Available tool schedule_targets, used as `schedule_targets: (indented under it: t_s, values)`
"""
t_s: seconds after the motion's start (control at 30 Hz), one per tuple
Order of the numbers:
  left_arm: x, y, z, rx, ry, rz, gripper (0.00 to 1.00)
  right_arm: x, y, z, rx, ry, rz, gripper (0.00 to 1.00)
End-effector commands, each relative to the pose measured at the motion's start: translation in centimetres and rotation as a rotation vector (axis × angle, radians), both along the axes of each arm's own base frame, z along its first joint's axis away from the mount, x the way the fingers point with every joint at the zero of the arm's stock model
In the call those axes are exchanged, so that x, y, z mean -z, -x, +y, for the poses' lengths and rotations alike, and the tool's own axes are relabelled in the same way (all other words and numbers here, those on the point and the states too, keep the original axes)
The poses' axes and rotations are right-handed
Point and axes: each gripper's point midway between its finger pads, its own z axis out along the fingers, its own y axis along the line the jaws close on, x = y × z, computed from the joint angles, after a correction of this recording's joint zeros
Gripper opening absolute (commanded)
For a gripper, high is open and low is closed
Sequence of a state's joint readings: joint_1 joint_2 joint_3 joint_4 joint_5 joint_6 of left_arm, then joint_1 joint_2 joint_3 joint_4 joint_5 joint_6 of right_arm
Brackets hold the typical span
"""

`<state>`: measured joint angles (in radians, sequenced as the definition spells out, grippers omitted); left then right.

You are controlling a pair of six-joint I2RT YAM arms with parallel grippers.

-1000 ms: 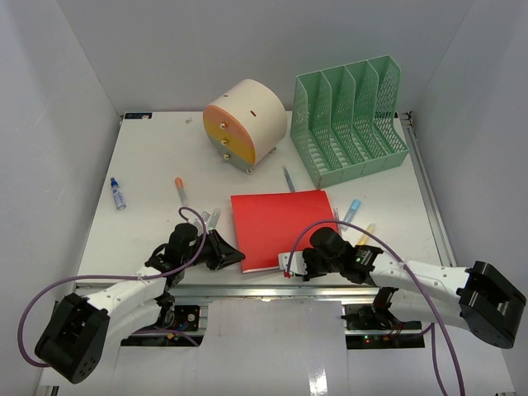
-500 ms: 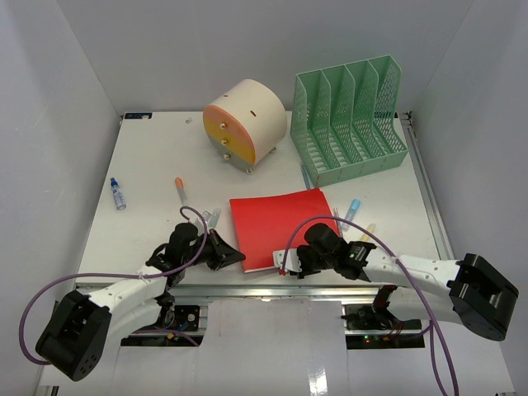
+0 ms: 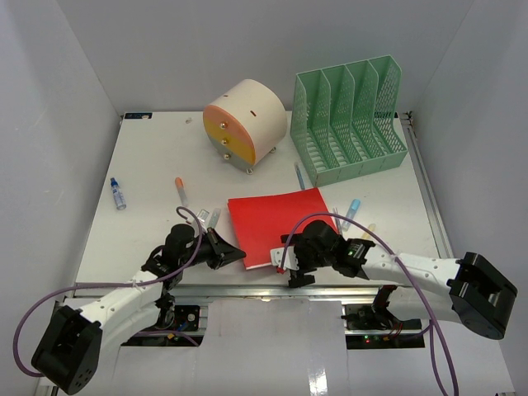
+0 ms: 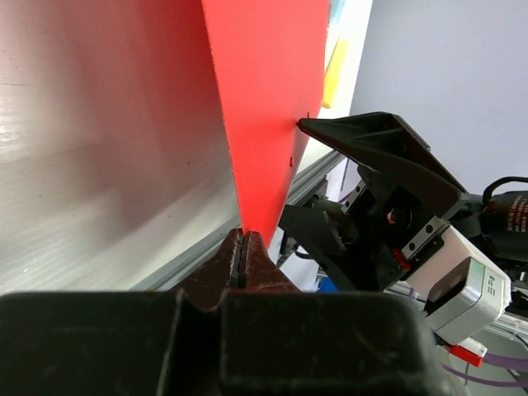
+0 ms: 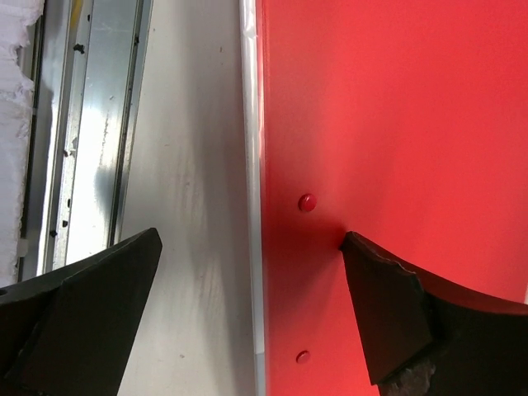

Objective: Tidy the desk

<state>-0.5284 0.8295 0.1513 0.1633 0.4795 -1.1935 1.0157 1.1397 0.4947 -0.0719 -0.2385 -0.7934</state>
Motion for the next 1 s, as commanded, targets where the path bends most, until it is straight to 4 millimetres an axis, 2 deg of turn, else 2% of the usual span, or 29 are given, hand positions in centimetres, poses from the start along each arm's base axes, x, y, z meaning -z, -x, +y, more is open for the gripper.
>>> schedule_targets:
  t_s: [0.0,0.17,0.43,0.6,0.73,0.87,0.97]
  values:
    - [-1.7,0.0,-0.6,0.003,0.050,0.004,0.00,-2.6,-0.7,2.2,-0.001,-0.073,-0.035,0.96]
    - [-2.1,-0.1,-0.7,0.000,0.061,0.031,0.00,-4.0,-2.2,3.6,0.068,-0.118,-0.120,0.90]
    - [-2.7,0.0,-0.8,-0.020,0.094,0.073,0.00,-3.7,-2.9,4.7,0.169,-0.138,-0.276,0.90]
    - [-3.3,-0.1,-0.7,-0.041,0.115,0.087,0.00,-4.8,-4.2,5.0,0.274,-0.183,-0.411,0.90]
    - [-3.9,-0.1,-0.7,-0.053,0.133,0.091,0.00,-4.5,-3.7,5.2,0.262,-0.178,-0.415,0.92]
    - [-4.2,-0.2,-0.6,-0.064,0.135,0.092,0.00,-4.2,-3.8,5.1,0.267,-0.172,-0.441,0.99]
    - [-4.2,-0.1,-0.6,-0.066,0.142,0.096,0.00,-4.0,-3.9,5.2,0.270,-0.166,-0.452,0.90]
